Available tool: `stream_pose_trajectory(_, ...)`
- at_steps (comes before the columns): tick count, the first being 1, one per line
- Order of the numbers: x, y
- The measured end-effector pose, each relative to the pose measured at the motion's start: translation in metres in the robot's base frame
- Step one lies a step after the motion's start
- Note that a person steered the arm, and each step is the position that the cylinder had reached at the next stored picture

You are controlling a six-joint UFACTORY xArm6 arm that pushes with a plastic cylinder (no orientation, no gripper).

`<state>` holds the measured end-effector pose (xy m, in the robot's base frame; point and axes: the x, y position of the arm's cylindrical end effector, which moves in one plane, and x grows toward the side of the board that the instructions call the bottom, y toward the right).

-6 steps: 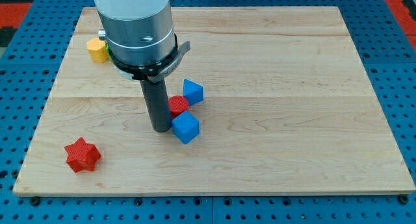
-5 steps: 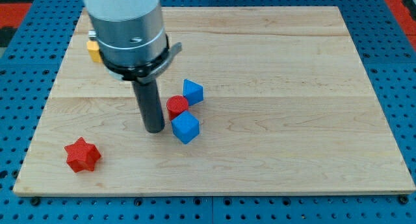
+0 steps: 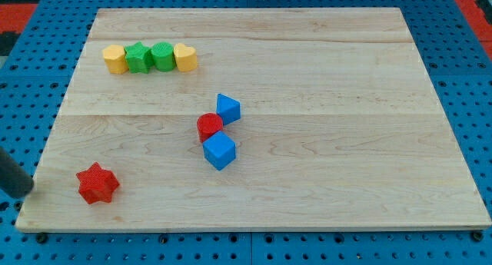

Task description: Place the red star below the cube

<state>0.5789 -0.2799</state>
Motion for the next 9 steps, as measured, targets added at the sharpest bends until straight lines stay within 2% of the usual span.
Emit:
stream_pose_trajectory(2,0.000,0.141)
stream_pose_trajectory(3,0.003,0.178)
stream_pose_trajectory(4,0.019,0.148)
stream_pose_trajectory(5,0.010,0.120)
stream_pose_trajectory(7,-0.045,0.131)
stream_pose_trajectory(8,-0.040,0.158)
stream_pose_trajectory(9,-0.027,0.137)
